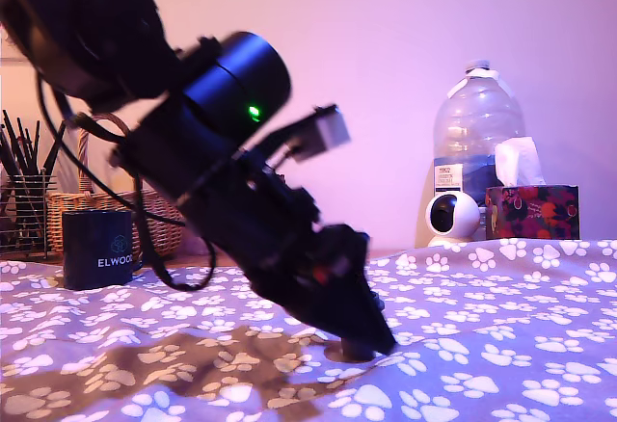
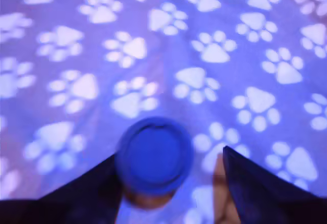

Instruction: Pick the coffee capsule and then drop it inside the coffee cup in front of you

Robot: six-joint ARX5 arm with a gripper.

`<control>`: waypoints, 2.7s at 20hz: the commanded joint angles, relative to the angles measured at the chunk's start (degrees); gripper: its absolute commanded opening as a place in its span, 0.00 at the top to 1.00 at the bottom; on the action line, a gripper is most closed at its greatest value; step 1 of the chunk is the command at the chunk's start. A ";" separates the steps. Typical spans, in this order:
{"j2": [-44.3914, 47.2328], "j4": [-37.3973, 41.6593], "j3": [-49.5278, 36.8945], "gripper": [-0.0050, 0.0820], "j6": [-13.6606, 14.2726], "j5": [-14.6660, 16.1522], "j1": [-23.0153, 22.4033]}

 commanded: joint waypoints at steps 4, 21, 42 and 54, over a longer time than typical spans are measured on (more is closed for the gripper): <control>1.22 1.07 1.77 0.33 0.26 -0.79 -0.39; 1.22 -1.75 1.77 0.71 1.79 -1.88 -0.22; -8.13 -8.70 2.64 0.72 -0.35 -1.81 0.85; -16.15 -14.16 2.62 0.72 -3.82 -1.88 8.55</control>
